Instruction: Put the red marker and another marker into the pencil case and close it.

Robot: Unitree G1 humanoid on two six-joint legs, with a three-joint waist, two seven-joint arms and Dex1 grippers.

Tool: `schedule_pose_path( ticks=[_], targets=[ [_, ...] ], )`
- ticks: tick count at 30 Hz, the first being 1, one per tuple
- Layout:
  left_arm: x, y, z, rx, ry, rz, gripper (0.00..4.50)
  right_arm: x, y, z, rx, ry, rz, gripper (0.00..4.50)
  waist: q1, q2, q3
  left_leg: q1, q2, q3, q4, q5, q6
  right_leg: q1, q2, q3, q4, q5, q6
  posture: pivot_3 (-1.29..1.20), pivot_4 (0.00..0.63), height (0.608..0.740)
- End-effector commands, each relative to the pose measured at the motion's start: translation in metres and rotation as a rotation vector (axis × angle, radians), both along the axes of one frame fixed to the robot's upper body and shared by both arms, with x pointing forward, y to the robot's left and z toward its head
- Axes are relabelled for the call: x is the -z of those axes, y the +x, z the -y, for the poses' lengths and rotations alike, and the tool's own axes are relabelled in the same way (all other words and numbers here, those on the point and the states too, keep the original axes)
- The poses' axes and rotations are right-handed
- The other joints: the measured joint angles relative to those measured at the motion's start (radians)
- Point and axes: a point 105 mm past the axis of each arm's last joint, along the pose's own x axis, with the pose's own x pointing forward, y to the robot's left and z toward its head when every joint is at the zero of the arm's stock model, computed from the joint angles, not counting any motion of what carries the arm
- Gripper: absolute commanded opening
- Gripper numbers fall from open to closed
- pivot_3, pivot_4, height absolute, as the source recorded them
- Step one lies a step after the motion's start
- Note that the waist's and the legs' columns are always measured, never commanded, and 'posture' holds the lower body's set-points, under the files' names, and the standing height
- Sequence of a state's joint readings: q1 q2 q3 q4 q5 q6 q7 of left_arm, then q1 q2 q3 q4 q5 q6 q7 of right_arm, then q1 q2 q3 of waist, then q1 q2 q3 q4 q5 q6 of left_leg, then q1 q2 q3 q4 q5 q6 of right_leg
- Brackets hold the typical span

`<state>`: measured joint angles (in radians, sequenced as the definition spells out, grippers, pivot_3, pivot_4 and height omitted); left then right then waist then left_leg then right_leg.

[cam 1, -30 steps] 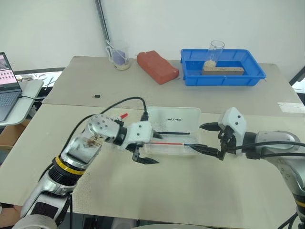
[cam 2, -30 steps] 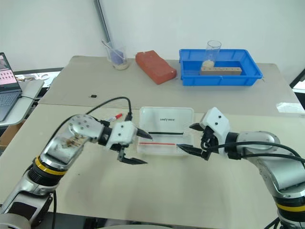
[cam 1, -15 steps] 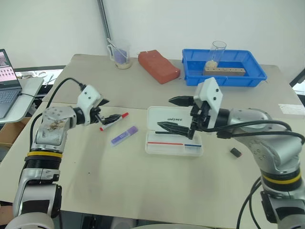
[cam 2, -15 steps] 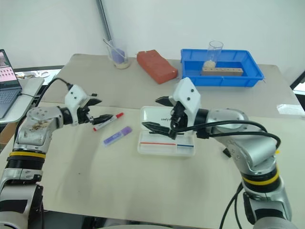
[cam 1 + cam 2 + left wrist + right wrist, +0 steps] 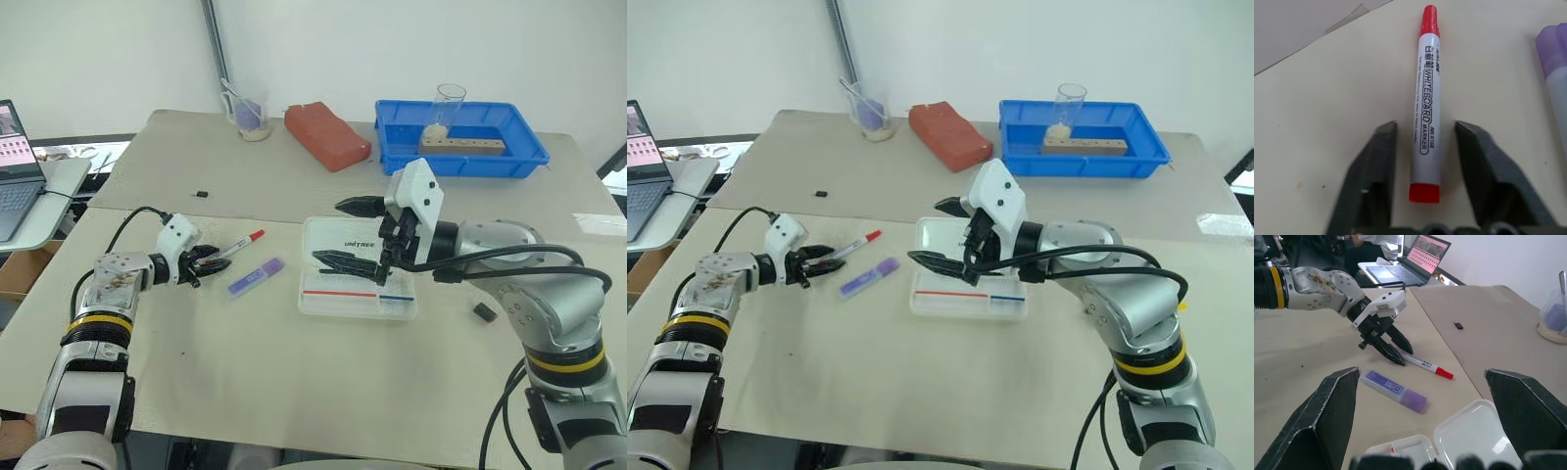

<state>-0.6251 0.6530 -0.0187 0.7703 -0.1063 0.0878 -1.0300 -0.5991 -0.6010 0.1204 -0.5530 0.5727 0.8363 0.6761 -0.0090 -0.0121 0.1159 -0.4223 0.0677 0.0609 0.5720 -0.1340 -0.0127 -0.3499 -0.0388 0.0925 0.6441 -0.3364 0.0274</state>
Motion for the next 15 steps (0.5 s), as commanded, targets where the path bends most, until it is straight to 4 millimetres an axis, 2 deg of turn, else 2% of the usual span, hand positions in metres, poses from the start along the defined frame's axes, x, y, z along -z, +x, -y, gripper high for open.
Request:
schedule_pose_path(
  ticks=[1, 3, 6, 7, 10, 12, 15],
  targets=[
    [-0.017, 0.003, 0.0, 0.017, -0.001, 0.045, 0.32, -0.013, -0.003, 0.005, 0.011, 0.007, 0.068, 4.5, -0.002, 0.0, 0.0, 0.0, 0.0, 0.0, 0.0, 0.0, 0.0, 0.0, 0.0, 0.0, 0.0, 0.0, 0.0, 0.0, 0.15, 0.74],
    [-0.028, 0.004, 0.002, 0.028, -0.009, 0.075, 0.18, -0.011, -0.002, 0.009, 0.026, 0.001, 0.066, 4.5, -0.002, 0.0, 0.0, 0.0, 0.0, 0.0, 0.0, 0.0, 0.0, 0.0, 0.0, 0.0, 0.0, 0.0, 0.0, 0.0, 0.15, 0.74],
    [-0.086, 0.01, 0.019, 0.086, -0.018, 0.247, 0.18, -0.004, -0.001, 0.029, 0.083, -0.036, 0.049, 4.5, 0.004, -0.003, 0.0, -0.002, 0.0, 0.0, 0.0, 0.0, 0.0, 0.0, 0.0, -0.001, 0.0, 0.0, 0.0, 0.0, 0.15, 0.74],
    [-0.098, 0.009, 0.026, 0.111, -0.014, 0.282, 0.18, -0.002, -0.001, 0.033, 0.091, -0.045, 0.045, 4.5, 0.006, -0.004, 0.0, -0.003, 0.0, 0.0, 0.0, 0.0, 0.0, 0.0, 0.0, -0.001, 0.0, 0.0, 0.0, 0.0, 0.15, 0.74],
    [-0.133, -0.008, 0.071, 0.298, -0.031, 0.363, 0.18, 0.002, -0.006, 0.047, 0.107, -0.069, 0.016, 4.5, 0.008, -0.004, 0.0, -0.003, 0.0, 0.001, 0.0, 0.0, 0.0, 0.001, 0.0, 0.0, 0.0, 0.0, 0.0, 0.0, 0.15, 0.74],
    [-0.14, -0.019, 0.098, 0.399, -0.034, 0.391, 0.18, 0.004, -0.01, 0.054, 0.11, -0.085, -0.003, 4.5, 0.005, -0.002, -0.001, -0.001, 0.0, 0.001, 0.0, 0.0, 0.0, 0.004, 0.0, 0.001, -0.001, 0.0, 0.0, 0.0, 0.15, 0.74],
    [-0.134, -0.039, 0.142, 0.575, -0.028, 0.393, 0.18, 0.018, -0.019, 0.069, 0.126, -0.174, -0.042, 4.5, 0.006, 0.001, -0.003, 0.001, -0.001, 0.001, 0.0, 0.0, 0.0, 0.008, 0.0, 0.001, -0.003, -0.001, 0.001, 0.0, 0.15, 0.74]
  ],
)
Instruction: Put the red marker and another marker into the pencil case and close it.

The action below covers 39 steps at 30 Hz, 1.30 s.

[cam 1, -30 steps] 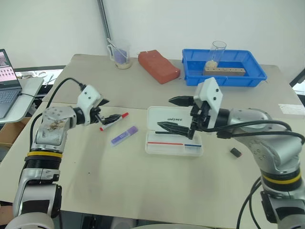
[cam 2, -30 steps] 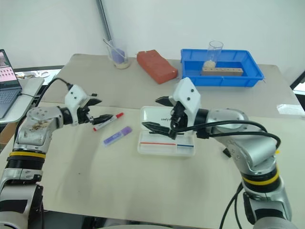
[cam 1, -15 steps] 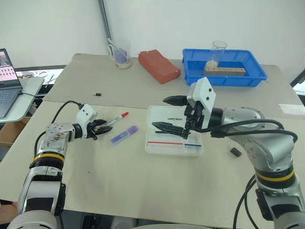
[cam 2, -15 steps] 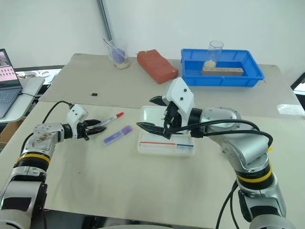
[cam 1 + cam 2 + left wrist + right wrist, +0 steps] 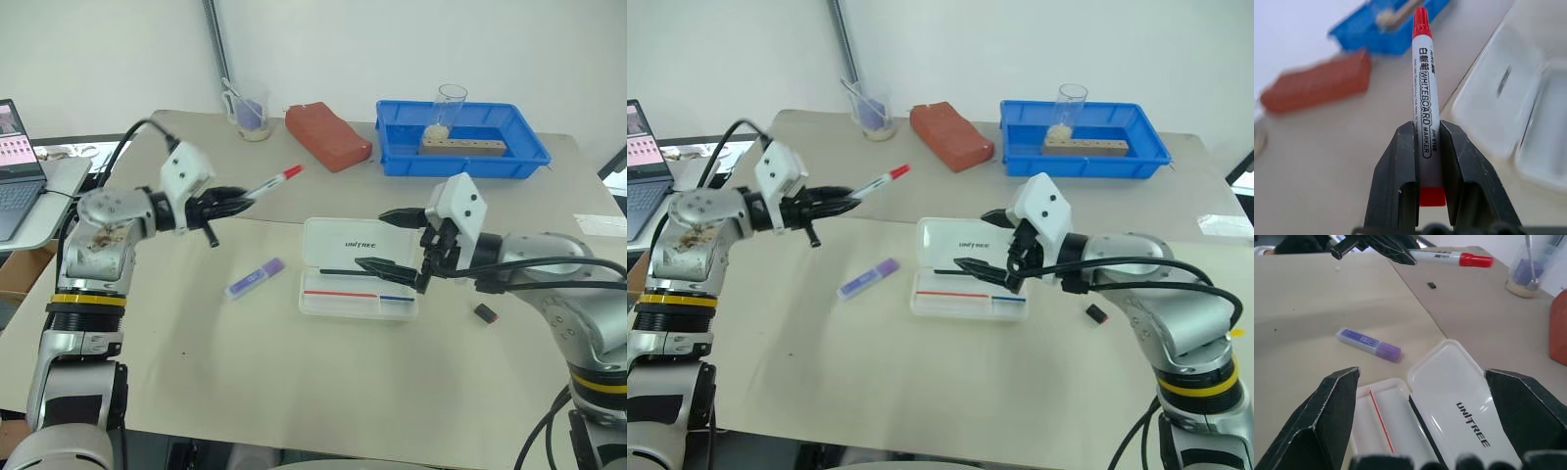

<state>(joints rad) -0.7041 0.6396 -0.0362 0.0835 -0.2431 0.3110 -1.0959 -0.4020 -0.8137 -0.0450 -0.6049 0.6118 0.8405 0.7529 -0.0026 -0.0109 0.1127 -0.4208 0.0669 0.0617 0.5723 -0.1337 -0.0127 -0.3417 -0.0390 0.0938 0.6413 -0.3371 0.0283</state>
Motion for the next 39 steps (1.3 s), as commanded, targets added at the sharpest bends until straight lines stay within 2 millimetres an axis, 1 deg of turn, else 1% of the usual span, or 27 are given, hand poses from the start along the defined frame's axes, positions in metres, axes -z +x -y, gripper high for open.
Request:
schedule_pose_path(
  ticks=[1, 2, 4, 7, 8, 10, 11, 12, 15, 19, 21, 22, 25, 26, 28, 30, 31, 33, 34, 35, 38, 39],
  targets=[
    [0.008, -0.024, 0.048, 0.191, 0.037, -0.01, 0.18, 0.006, -0.013, 0.015, 0.005, -0.098, 0.005, 4.5, 0.0, 0.0, 0.0, 0.001, 0.0, 0.0, 0.0, 0.0, 0.0, 0.002, 0.0, 0.0, -0.001, 0.0, 0.0, 0.0, 0.15, 0.74],
    [0.013, -0.029, 0.059, 0.232, 0.046, -0.015, 0.18, 0.012, -0.014, 0.02, 0.016, -0.122, -0.01, 4.5, -0.001, 0.0, 0.0, 0.001, 0.0, -0.001, 0.0, 0.0, 0.0, 0.003, 0.0, 0.0, -0.002, 0.0, 0.0, 0.0, 0.15, 0.74],
    [0.025, -0.034, 0.074, 0.286, 0.084, -0.017, 0.18, 0.019, -0.017, 0.025, 0.031, -0.137, -0.033, 4.5, -0.009, -0.001, 0.001, 0.001, 0.0, -0.001, 0.001, 0.0, 0.0, 0.003, 0.001, 0.0, -0.002, 0.0, 0.0, 0.0, 0.15, 0.74],
    [0.054, -0.036, 0.09, 0.325, 0.126, -0.068, 0.18, 0.028, -0.02, 0.029, 0.055, -0.137, -0.06, 4.5, -0.016, -0.003, 0.002, 0.002, 0.0, -0.002, 0.001, 0.0, 0.0, 0.004, 0.002, 0.002, -0.002, 0.0, 0.0, 0.0, 0.15, 0.74],
    [0.061, -0.037, 0.093, 0.338, 0.13, -0.081, 0.18, 0.029, -0.021, 0.029, 0.06, -0.134, -0.064, 4.5, -0.016, -0.003, 0.002, 0.002, 0.0, -0.002, 0.001, 0.0, 0.0, 0.004, 0.002, 0.002, -0.002, 0.0, 0.0, 0.0, 0.15, 0.74],
    [0.082, -0.036, 0.098, 0.35, 0.165, -0.094, 0.18, 0.033, -0.02, 0.031, 0.09, -0.121, -0.066, 4.5, -0.016, -0.002, 0.002, 0.003, -0.001, -0.002, 0.001, 0.0, 0.0, 0.004, 0.002, 0.002, -0.003, 0.0, 0.0, 0.0, 0.15, 0.74],
    [0.089, -0.035, 0.099, 0.349, 0.175, -0.1, 0.18, 0.033, -0.02, 0.032, 0.106, -0.112, -0.063, 4.5, -0.015, -0.003, 0.003, 0.003, 0.0, -0.002, 0.001, 0.0, 0.0, 0.005, 0.002, 0.002, -0.003, 0.0, 0.0, 0.0, 0.15, 0.74],
    [0.094, -0.034, 0.1, 0.344, 0.178, -0.106, 0.18, 0.033, -0.019, 0.033, 0.122, -0.104, -0.058, 4.5, -0.015, -0.004, 0.003, 0.003, 0.0, -0.003, 0.001, 0.0, 0.001, 0.005, 0.002, 0.002, -0.003, 0.0, 0.0, 0.0, 0.15, 0.74],
    [0.099, -0.03, 0.102, 0.333, 0.175, -0.111, 0.18, 0.033, -0.018, 0.034, 0.158, -0.083, -0.047, 4.5, -0.013, -0.004, 0.003, 0.003, -0.001, -0.003, 0.001, 0.0, 0.001, 0.004, 0.002, 0.002, -0.003, 0.0, 0.001, 0.0, 0.15, 0.74],
    [0.104, -0.03, 0.102, 0.336, 0.175, -0.124, 0.18, 0.035, -0.019, 0.034, 0.169, -0.077, -0.049, 4.5, -0.008, -0.005, 0.004, 0.002, -0.001, -0.003, 0.001, 0.0, 0.0, 0.005, 0.001, 0.001, -0.005, 0.0, 0.001, 0.0, 0.15, 0.74],
    [0.105, -0.029, 0.102, 0.333, 0.167, -0.125, 1.21, 0.035, -0.018, 0.034, 0.17, -0.074, -0.048, 4.5, -0.009, -0.004, 0.003, 0.001, -0.001, -0.003, 0.001, 0.0, 0.0, 0.005, 0.001, 0.001, -0.006, 0.0, 0.001, 0.0, 0.15, 0.74],
    [0.103, -0.029, 0.102, 0.33, 0.16, -0.124, 1.61, 0.035, -0.017, 0.034, 0.17, -0.072, -0.047, 4.5, -0.01, -0.004, 0.003, 0.001, -0.001, -0.003, 0.001, 0.0, 0.0, 0.005, 0.001, 0.001, -0.006, 0.0, 0.001, 0.0, 0.15, 0.74],
    [0.092, -0.029, 0.099, 0.324, 0.136, -0.11, 3.04, 0.033, -0.015, 0.032, 0.162, -0.068, -0.043, 4.5, -0.01, -0.004, 0.003, 0.001, -0.001, -0.003, 0.001, 0.0, 0.001, 0.005, 0.002, 0.001, -0.006, 0.0, 0.001, 0.0, 0.15, 0.74],
    [0.088, -0.029, 0.097, 0.318, 0.131, -0.102, 3.55, 0.032, -0.014, 0.032, 0.158, -0.067, -0.041, 4.5, -0.01, -0.004, 0.003, 0.001, -0.001, -0.003, 0.001, 0.0, 0.0, 0.005, 0.002, 0.001, -0.006, 0.0, 0.001, 0.0, 0.15, 0.74],
    [0.075, -0.026, 0.087, 0.28, 0.115, -0.077, 4.45, 0.03, -0.013, 0.029, 0.139, -0.068, -0.037, 4.5, -0.015, -0.004, 0.003, 0.001, -0.001, -0.003, 0.001, 0.0, 0.001, 0.005, 0.002, 0.001, -0.006, 0.0, 0.001, 0.0, 0.15, 0.74],
    [0.06, -0.021, 0.07, 0.202, 0.075, -0.075, 4.45, 0.026, -0.012, 0.021, 0.102, -0.06, -0.032, 4.5, -0.018, -0.004, 0.003, 0.001, 0.0, -0.003, 0.001, 0.0, 0.001, 0.005, 0.002, 0.001, -0.006, 0.0, 0.001, 0.0, 0.15, 0.74],
    [0.056, -0.02, 0.063, 0.171, 0.058, -0.085, 4.45, 0.024, -0.013, 0.017, 0.082, -0.056, -0.031, 4.5, -0.02, -0.004, 0.003, 0.002, 0.0, -0.004, 0.0, 0.0, 0.001, 0.005, 0.003, 0.001, -0.006, 0.0, 0.001, 0.0, 0.15, 0.74],
    [0.054, -0.019, 0.039, 0.087, 0.041, -0.104, 4.45, 0.018, -0.015, 0.003, 0.015, -0.033, -0.032, 4.5, -0.022, -0.003, 0.003, 0.002, 0.0, -0.004, 0.0, 0.0, 0.001, 0.005, 0.003, 0.001, -0.005, 0.0, 0.001, 0.0, 0.15, 0.74],
    [0.056, -0.02, 0.03, 0.051, 0.039, -0.116, 4.45, 0.016, -0.016, -0.002, -0.011, -0.025, -0.033, 4.5, -0.027, -0.003, 0.003, 0.003, 0.0, -0.004, 0.0, 0.0, 0.001, 0.005, 0.003, 0.001, -0.005, 0.0, 0.001, 0.0, 0.15, 0.74],
    [0.062, -0.02, 0.017, -0.008, 0.037, -0.134, 4.45, 0.014, -0.017, -0.009, -0.044, -0.017, -0.031, 4.5, -0.026, -0.003, 0.002, 0.003, 0.0, -0.004, 0.0, 0.0, 0.001, 0.005, 0.003, 0.002, -0.005, 0.0, 0.001, 0.0, 0.15, 0.74],
    [0.089, -0.024, -0.02, -0.177, 0.051, -0.195, 4.45, 0.007, -0.017, -0.029, -0.143, 0.009, -0.033, 4.5, -0.031, -0.001, 0.002, 0.005, 0.001, -0.003, -0.001, 0.0, 0.001, 0.006, 0.003, 0.002, -0.006, 0.0, 0.001, 0.0, 0.15, 0.74],
    [0.095, -0.025, -0.027, -0.21, 0.048, -0.212, 4.45, 0.006, -0.016, -0.033, -0.162, 0.011, -0.033, 4.5, -0.031, 0.0, 0.001, 0.005, 0.001, -0.003, -0.001, 0.0, 0.001, 0.006, 0.002, 0.002, -0.005, 0.0, 0.001, 0.0, 0.15, 0.74]
  ],
)
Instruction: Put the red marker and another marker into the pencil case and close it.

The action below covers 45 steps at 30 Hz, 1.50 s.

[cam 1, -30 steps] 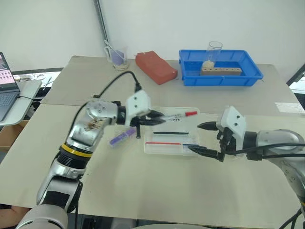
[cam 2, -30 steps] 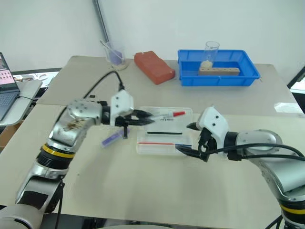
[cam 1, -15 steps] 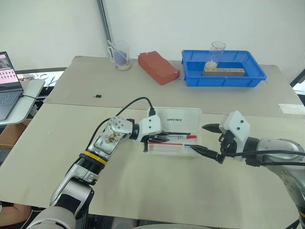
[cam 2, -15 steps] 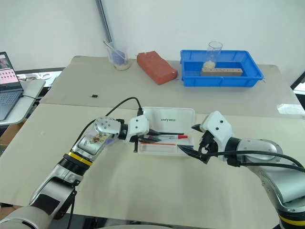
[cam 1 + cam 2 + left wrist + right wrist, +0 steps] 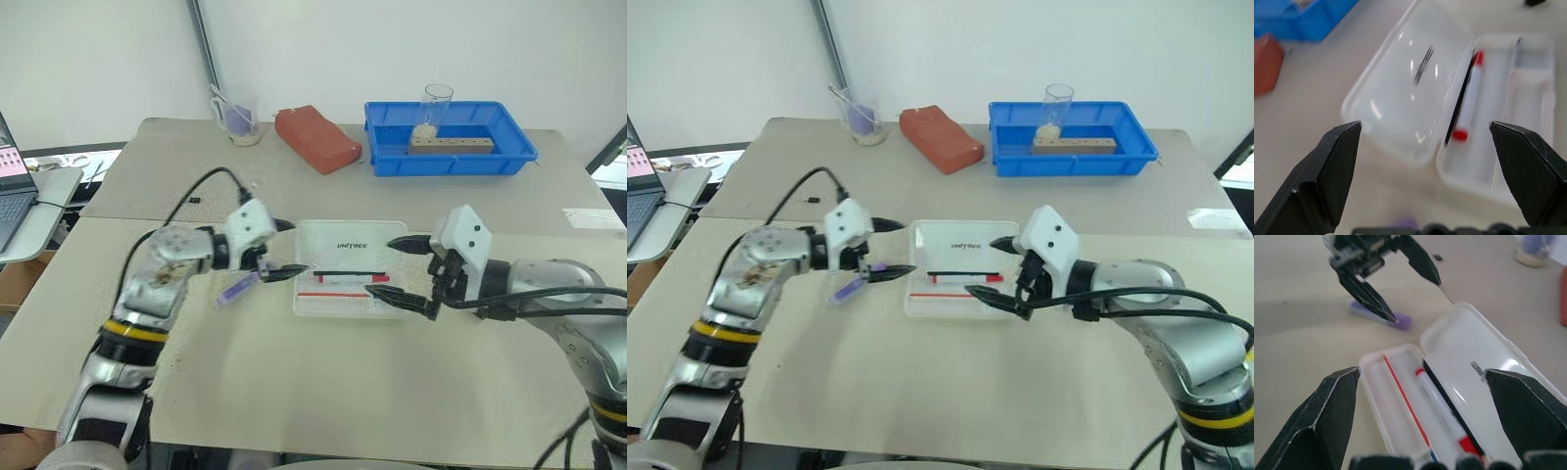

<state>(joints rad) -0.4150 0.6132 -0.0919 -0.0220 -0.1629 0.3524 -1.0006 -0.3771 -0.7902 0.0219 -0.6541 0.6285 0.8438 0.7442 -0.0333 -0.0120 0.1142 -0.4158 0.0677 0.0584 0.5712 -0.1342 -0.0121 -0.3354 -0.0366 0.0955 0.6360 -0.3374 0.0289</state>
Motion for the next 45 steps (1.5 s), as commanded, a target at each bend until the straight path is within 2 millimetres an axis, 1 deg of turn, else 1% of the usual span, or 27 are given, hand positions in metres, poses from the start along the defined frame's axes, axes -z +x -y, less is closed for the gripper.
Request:
schedule_pose_path(
  ticks=[1, 3, 5, 7, 8, 9, 10, 13, 14, 15, 16, 17, 19, 20, 21, 22, 24, 26, 27, 30, 33, 35, 38, 39, 45],
  targets=[
    [0.012, -0.002, -0.026, -0.141, -0.012, -0.017, 4.45, -0.008, -0.002, -0.018, -0.102, 0.014, 0.013, 4.5, 0.004, -0.001, 0.0, 0.0, 0.0, 0.0, 0.0, 0.0, 0.0, 0.0, 0.0, 0.0, 0.0, 0.0, 0.0, 0.0, 0.15, 0.74],
    [0.032, -0.005, -0.038, -0.2, -0.004, -0.06, 4.45, -0.01, -0.001, -0.025, -0.14, 0.012, 0.016, 4.5, 0.017, -0.003, 0.001, 0.0, 0.0, 0.0, 0.0, 0.0, 0.0, -0.002, -0.001, -0.002, 0.001, 0.0, -0.001, 0.0, 0.15, 0.74],
    [0.047, -0.008, -0.046, -0.239, 0.003, -0.094, 4.45, -0.012, 0.0, -0.031, -0.167, 0.01, 0.02, 4.5, 0.023, -0.003, 0.001, 0.001, 0.0, 0.001, 0.0, 0.0, 0.0, -0.003, -0.005, -0.003, 0.0, 0.0, -0.001, 0.0, 0.15, 0.74],
    [0.054, -0.01, -0.049, -0.254, 0.005, -0.107, 4.45, -0.013, 0.001, -0.034, -0.179, 0.008, 0.024, 4.5, 0.027, -0.003, 0.001, 0.001, 0.0, 0.002, 0.0, 0.0, 0.0, -0.003, -0.007, -0.004, -0.001, 0.0, -0.001, 0.0, 0.15, 0.74],
    [0.056, -0.01, -0.05, -0.259, 0.004, -0.112, 3.91, -0.013, 0.002, -0.035, -0.181, 0.007, 0.025, 4.5, 0.027, -0.003, 0.001, 0.001, 0.001, 0.002, 0.0, 0.0, 0.0, -0.002, -0.007, -0.004, -0.002, 0.0, -0.001, 0.0, 0.15, 0.74],
    [0.056, -0.011, -0.051, -0.26, 0.002, -0.116, 3.67, -0.014, 0.003, -0.035, -0.183, 0.006, 0.027, 4.5, 0.026, -0.003, 0.001, 0.001, 0.001, 0.002, 0.0, 0.0, 0.0, -0.002, -0.007, -0.004, -0.003, 0.0, -0.002, 0.0, 0.15, 0.74],
    [0.057, -0.011, -0.051, -0.26, 0.002, -0.119, 3.12, -0.014, 0.003, -0.036, -0.184, 0.005, 0.028, 4.5, 0.026, -0.003, 0.001, 0.001, 0.001, 0.002, -0.001, 0.0, 0.0, -0.002, -0.008, -0.004, -0.003, 0.0, -0.002, 0.0, 0.15, 0.74],
    [0.051, -0.009, -0.052, -0.258, -0.003, -0.111, 1.81, -0.015, 0.005, -0.034, -0.174, 0.004, 0.031, 4.5, 0.021, -0.003, 0.0, 0.001, 0.001, 0.002, -0.002, 0.0, 0.0, -0.002, -0.007, -0.004, -0.003, 0.001, -0.003, 0.0, 0.15, 0.74],
    [0.049, -0.009, -0.052, -0.253, 0.0, -0.102, 1.24, -0.015, 0.005, -0.033, -0.17, 0.003, 0.031, 4.5, 0.02, -0.003, 0.0, 0.001, 0.001, 0.002, -0.002, 0.0, 0.0, -0.001, -0.007, -0.004, -0.003, 0.001, -0.003, 0.0, 0.15, 0.74],
    [0.047, -0.008, -0.052, -0.249, 0.002, -0.095, 0.92, -0.015, 0.005, -0.032, -0.167, 0.003, 0.031, 4.5, 0.019, -0.003, 0.0, 0.0, 0.001, 0.002, -0.002, 0.0, 0.0, -0.001, -0.007, -0.004, -0.002, 0.001, -0.003, 0.0, 0.15, 0.74],
    [0.044, -0.008, -0.052, -0.243, 0.003, -0.088, 0.95, -0.015, 0.005, -0.031, -0.164, 0.002, 0.032, 4.5, 0.019, -0.003, 0.0, 0.0, 0.001, 0.002, -0.002, 0.0, 0.0, -0.001, -0.006, -0.004, -0.002, 0.001, -0.003, 0.0, 0.15, 0.74],
    [0.037, -0.006, -0.048, -0.225, -0.007, -0.071, 0.95, -0.015, 0.005, -0.029, -0.157, 0.0, 0.032, 4.5, 0.019, -0.003, 0.0, 0.0, 0.001, 0.002, -0.002, 0.0, 0.0, -0.001, -0.006, -0.004, -0.002, 0.001, -0.004, 0.0, 0.15, 0.74],
    [0.015, -0.005, -0.034, -0.161, -0.064, -0.052, 0.95, -0.013, 0.005, -0.023, -0.137, -0.004, 0.025, 4.5, 0.02, -0.003, 0.001, 0.0, 0.001, 0.002, -0.002, 0.0, 0.0, -0.001, -0.006, -0.004, -0.002, 0.001, -0.004, 0.0, 0.15, 0.74],
    [0.002, -0.009, -0.024, -0.082, -0.071, -0.041, 0.95, -0.009, 0.004, -0.018, -0.125, -0.017, 0.014, 4.5, 0.024, -0.004, 0.001, 0.0, 0.001, 0.003, -0.002, 0.0, 0.0, -0.001, -0.006, -0.004, -0.002, 0.001, -0.004, 0.0, 0.15, 0.74],
    [-0.007, -0.013, -0.015, -0.017, -0.065, -0.035, 0.95, -0.005, 0.003, -0.014, -0.116, -0.029, 0.004, 4.5, 0.028, -0.004, 0.001, -0.001, 0.001, 0.002, -0.002, 0.0, 0.0, -0.003, -0.006, -0.006, -0.003, 0.001, -0.003, 0.0, 0.15, 0.74],
    [-0.013, -0.019, -0.008, 0.043, -0.055, -0.035, 0.95, -0.002, 0.002, -0.01, -0.108, -0.039, -0.006, 4.5, 0.029, -0.005, 0.001, -0.001, 0.001, 0.003, -0.002, 0.0, 0.0, -0.004, -0.007, -0.007, -0.004, 0.0, -0.003, 0.0, 0.15, 0.74],
    [-0.016, -0.031, 0.006, 0.159, -0.018, -0.054, 0.95, 0.004, 0.0, -0.003, -0.09, -0.053, -0.025, 4.5, 0.027, -0.004, 0.001, -0.001, 0.001, 0.004, -0.002, 0.0, 0.0, -0.003, -0.008, -0.006, -0.005, 0.001, -0.003, 0.0, 0.15, 0.74],
    [-0.017, -0.039, 0.017, 0.239, 0.02, -0.063, 0.95, 0.009, -0.001, 0.002, -0.073, -0.062, -0.037, 4.5, 0.023, -0.003, 0.0, -0.001, 0.001, 0.005, -0.002, 0.0, 0.0, -0.001, -0.008, -0.005, -0.006, 0.001, -0.003, 0.0, 0.15, 0.74],
    [-0.015, -0.04, 0.026, 0.282, 0.042, -0.054, 0.95, 0.012, -0.001, 0.005, -0.058, -0.067, -0.041, 4.5, 0.021, -0.002, -0.001, -0.001, 0.001, 0.006, -0.002, 0.0, 0.0, 0.001, -0.008, -0.004, -0.006, 0.001, -0.003, 0.0, 0.15, 0.74],
    [-0.007, -0.039, 0.053, 0.388, 0.089, -0.02, 0.95, 0.018, 0.001, 0.011, -0.024, -0.077, -0.048, 4.5, 0.02, -0.002, -0.001, -0.001, 0.0, 0.005, -0.002, 0.0, 0.0, 0.0, -0.005, -0.003, -0.005, 0.001, -0.003, 0.0, 0.15, 0.74],
    [0.0, -0.038, 0.075, 0.463, 0.113, 0.002, 0.95, 0.02, 0.002, 0.015, 0.002, -0.081, -0.046, 4.5, 0.02, -0.002, -0.001, -0.002, 0.0, 0.004, -0.001, 0.0, 0.0, 0.0, -0.003, -0.002, -0.005, 0.001, -0.003, 0.0, 0.15, 0.74],
    [0.004, -0.037, 0.086, 0.486, 0.108, -0.001, 0.95, 0.021, 0.001, 0.018, 0.019, -0.082, -0.046, 4.5, 0.02, -0.002, -0.001, -0.002, 0.0, 0.003, -0.001, 0.0, 0.0, 0.0, -0.003, -0.002, -0.005, 0.0, -0.002, 0.0, 0.15, 0.74],
    [0.021, -0.032, 0.088, 0.497, 0.163, 0.008, 0.95, 0.022, 0.0, 0.021, 0.047, -0.075, -0.045, 4.5, 0.017, -0.002, -0.001, -0.003, 0.0, 0.003, 0.0, 0.0, 0.001, -0.001, -0.003, -0.001, -0.005, 0.0, -0.002, 0.0, 0.15, 0.74],
    [0.024, -0.031, 0.088, 0.496, 0.17, 0.011, 0.95, 0.022, -0.001, 0.022, 0.054, -0.073, -0.046, 4.5, 0.018, -0.002, 0.0, -0.003, 0.0, 0.003, 0.0, 0.0, 0.001, 0.0, -0.002, -0.001, -0.005, 0.0, -0.002, 0.0, 0.15, 0.74],
    [0.02, -0.024, 0.089, 0.484, 0.147, 0.018, 0.95, 0.022, -0.005, 0.026, 0.091, -0.068, -0.046, 4.5, 0.021, -0.002, 0.0, -0.003, 0.0, 0.002, 0.0, 0.0, 0.001, 0.0, -0.002, -0.001, -0.005, 0.0, -0.001, 0.0, 0.15, 0.74]
  ],
)
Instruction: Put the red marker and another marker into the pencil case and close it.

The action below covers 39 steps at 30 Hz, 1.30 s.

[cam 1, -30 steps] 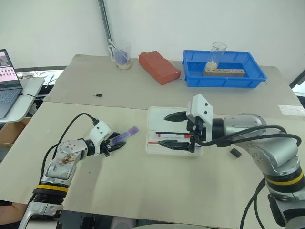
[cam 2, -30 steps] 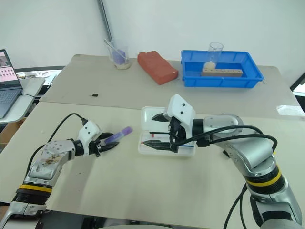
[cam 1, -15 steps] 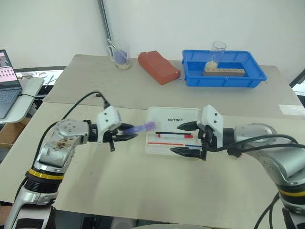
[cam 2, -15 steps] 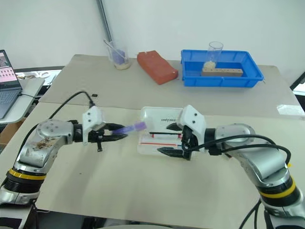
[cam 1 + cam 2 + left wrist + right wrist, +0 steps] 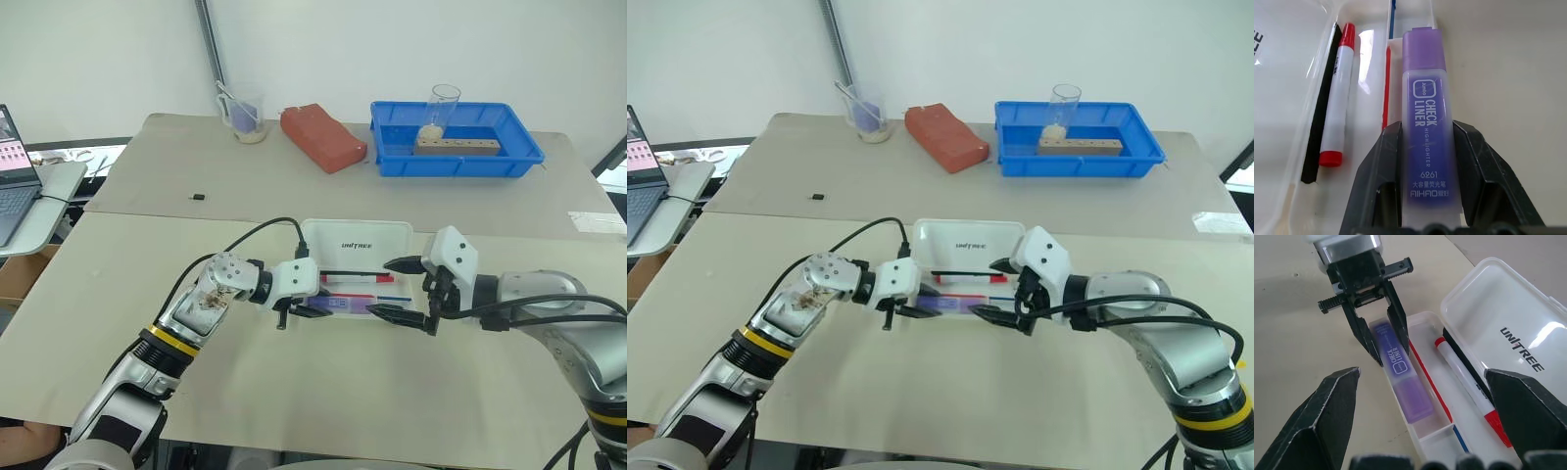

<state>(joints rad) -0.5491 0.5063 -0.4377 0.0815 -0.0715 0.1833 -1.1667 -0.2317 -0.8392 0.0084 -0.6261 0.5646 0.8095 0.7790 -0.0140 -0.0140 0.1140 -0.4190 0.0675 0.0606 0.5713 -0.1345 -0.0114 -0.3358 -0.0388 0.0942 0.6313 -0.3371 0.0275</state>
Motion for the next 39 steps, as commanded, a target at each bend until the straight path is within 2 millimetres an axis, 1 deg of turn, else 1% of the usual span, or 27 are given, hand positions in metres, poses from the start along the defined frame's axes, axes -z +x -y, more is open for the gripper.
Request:
schedule_pose_path(
  ticks=[1, 9, 11, 12, 13, 16, 17, 18, 19, 21, 23, 25, 26, 27, 29, 32, 34, 36, 38, 39],
  targets=[
    [-0.016, 0.008, 0.003, 0.008, -0.024, 0.065, 0.95, -0.011, -0.003, 0.002, 0.017, -0.001, 0.053, 4.5, 0.003, 0.0, 0.0, 0.0, 0.0, 0.0, 0.0, 0.0, 0.0, 0.0, 0.0, 0.0, 0.0, 0.0, 0.0, 0.0, 0.15, 0.74],
    [-0.019, 0.009, 0.006, 0.005, -0.045, 0.054, 0.95, -0.012, -0.001, 0.005, 0.033, 0.002, 0.056, 4.5, 0.001, 0.0, 0.0, 0.0, 0.0, 0.0, 0.0, 0.0, 0.0, 0.0, 0.0, 0.0, 0.0, 0.0, 0.001, 0.0, 0.15, 0.74],
    [-0.02, 0.008, 0.007, 0.001, -0.052, 0.05, 1.99, -0.011, 0.001, 0.006, 0.041, 0.001, 0.057, 4.5, 0.001, 0.0, 0.0, 0.0, 0.0, 0.0, 0.0, 0.0, 0.0, 0.0, 0.0, 0.0, 0.0, 0.0, 0.001, 0.0, 0.15, 0.74],
    [-0.02, 0.009, 0.008, -0.003, -0.055, 0.051, 2.26, -0.01, 0.002, 0.007, 0.044, 0.0, 0.056, 4.5, 0.001, 0.0, 0.0, 0.0, 0.0, 0.0, 0.0, 0.0, 0.0, 0.0, 0.0, 0.0, 0.0, 0.0, 0.001, 0.0, 0.15, 0.74],
    [-0.021, 0.009, 0.008, -0.004, -0.057, 0.052, 2.74, -0.01, 0.002, 0.008, 0.048, -0.001, 0.055, 4.5, 0.001, 0.0, 0.0, 0.0, 0.0, 0.0, 0.0, 0.0, 0.0, 0.0, 0.0, 0.0, 0.0, 0.0, 0.001, 0.0, 0.15, 0.74],
    [-0.033, 0.005, 0.01, 0.012, -0.084, 0.083, 4.26, -0.007, 0.005, 0.02, 0.082, -0.017, 0.044, 4.5, 0.004, 0.0, 0.0, 0.0, 0.0, 0.0, 0.0, 0.0, 0.0, 0.0, 0.0, 0.0, 0.0, 0.0, 0.001, 0.0, 0.15, 0.74],
    [-0.041, 0.002, 0.011, 0.031, -0.106, 0.095, 4.45, -0.005, 0.006, 0.029, 0.106, -0.031, 0.035, 4.5, 0.005, 0.0, 0.0, -0.001, 0.0, 0.0, 0.0, 0.0, 0.0, 0.0, 0.0, 0.0, 0.0, 0.0, 0.001, 0.0, 0.15, 0.74],
    [-0.046, -0.001, 0.012, 0.045, -0.12, 0.101, 4.45, -0.004, 0.006, 0.036, 0.121, -0.041, 0.029, 4.5, 0.005, 0.0, 0.0, -0.001, 0.0, 0.0, 0.001, 0.0, 0.0, 0.0, 0.0, 0.0, -0.001, 0.0, 0.001, 0.0, 0.15, 0.74],
    [-0.055, -0.004, 0.015, 0.064, -0.148, 0.123, 4.45, -0.001, 0.007, 0.047, 0.149, -0.066, 0.016, 4.5, 0.006, 0.0, 0.0, -0.001, 0.0, 0.0, 0.001, 0.0, 0.0, 0.0, 0.0, 0.0, -0.001, 0.0, 0.001, 0.0, 0.15, 0.74],
    [-0.067, -0.007, 0.018, 0.089, -0.185, 0.153, 4.45, 0.004, 0.007, 0.064, 0.187, -0.104, -0.003, 4.5, 0.006, -0.001, 0.0, -0.001, -0.001, 0.0, 0.001, 0.0, 0.0, 0.001, -0.001, -0.001, -0.001, 0.0, 0.001, 0.0, 0.15, 0.74],
    [-0.077, -0.016, 0.022, 0.153, -0.221, 0.192, 4.45, 0.011, 0.008, 0.088, 0.242, -0.136, -0.035, 4.5, 0.006, -0.002, 0.001, -0.001, -0.001, 0.0, 0.002, 0.0, 0.0, 0.001, -0.001, -0.001, -0.001, 0.0, 0.001, 0.0, 0.15, 0.74],
    [-0.084, -0.027, 0.027, 0.221, -0.264, 0.215, 4.45, 0.023, 0.009, 0.115, 0.309, -0.168, -0.082, 4.5, 0.005, -0.001, 0.001, -0.001, -0.001, 0.0, 0.002, 0.0, 0.0, 0.002, -0.001, -0.001, -0.001, 0.0, 0.001, 0.0, 0.15, 0.74],
    [-0.085, -0.031, 0.029, 0.243, -0.28, 0.216, 4.45, 0.03, 0.009, 0.126, 0.329, -0.189, -0.104, 4.5, 0.005, -0.001, 0.001, 0.0, -0.001, 0.0, 0.002, 0.0, 0.0, 0.002, -0.001, -0.001, -0.001, 0.0, 0.001, 0.0, 0.15, 0.74],
    [-0.085, -0.033, 0.03, 0.258, -0.284, 0.213, 4.45, 0.035, 0.009, 0.133, 0.34, -0.202, -0.121, 4.5, 0.004, -0.001, 0.001, 0.0, -0.001, 0.0, 0.002, 0.0, 0.0, 0.002, -0.001, -0.001, -0.001, 0.0, 0.001, 0.0, 0.15, 0.74],
    [-0.083, -0.038, 0.032, 0.286, -0.278, 0.213, 4.45, 0.041, 0.01, 0.141, 0.348, -0.216, -0.14, 4.5, 0.001, 0.0, 0.001, 0.0, -0.001, 0.0, 0.002, 0.0, 0.0, 0.002, -0.001, 0.0, -0.001, 0.0, 0.001, 0.0, 0.15, 0.74],
    [-0.087, -0.042, 0.036, 0.304, -0.315, 0.217, 4.45, 0.055, 0.011, 0.152, 0.369, -0.276, -0.184, 4.5, -0.003, 0.001, 0.0, 0.001, -0.001, 0.0, 0.002, 0.0, 0.0, 0.003, 0.0, 0.001, -0.001, 0.0, 0.002, 0.0, 0.15, 0.74],
    [-0.092, -0.043, 0.039, 0.304, -0.345, 0.222, 4.45, 0.058, 0.015, 0.155, 0.387, -0.283, -0.195, 4.5, -0.002, 0.001, 0.001, 0.002, -0.001, 0.0, 0.002, 0.0, 0.0, 0.003, 0.001, 0.001, -0.001, 0.0, 0.002, 0.0, 0.15, 0.74],
    [-0.092, -0.043, 0.039, 0.305, -0.35, 0.228, 4.45, 0.059, 0.019, 0.158, 0.406, -0.29, -0.201, 4.5, -0.001, 0.002, 0.001, 0.002, -0.001, 0.0, 0.002, 0.0, 0.0, 0.004, 0.0, 0.001, -0.001, 0.0, 0.002, 0.0, 0.15, 0.74],
    [-0.091, -0.043, 0.039, 0.303, -0.355, 0.229, 4.45, 0.062, 0.018, 0.163, 0.414, -0.321, -0.22, 4.5, 0.0, 0.002, 0.001, 0.002, -0.001, 0.0, 0.002, 0.0, 0.0, 0.004, 0.0, 0.001, -0.001, 0.0, 0.002, 0.0, 0.15, 0.74],
    [-0.091, -0.043, 0.039, 0.301, -0.356, 0.229, 4.5, 0.063, 0.018, 0.165, 0.425, -0.322, -0.228, 3.96, 0.001, 0.002, 0.001, 0.002, -0.001, 0.0, 0.002, 0.0, 0.0, 0.004, 0.0, 0.001, -0.001, 0.0, 0.002, 0.0, 0.15, 0.74]
  ],
)
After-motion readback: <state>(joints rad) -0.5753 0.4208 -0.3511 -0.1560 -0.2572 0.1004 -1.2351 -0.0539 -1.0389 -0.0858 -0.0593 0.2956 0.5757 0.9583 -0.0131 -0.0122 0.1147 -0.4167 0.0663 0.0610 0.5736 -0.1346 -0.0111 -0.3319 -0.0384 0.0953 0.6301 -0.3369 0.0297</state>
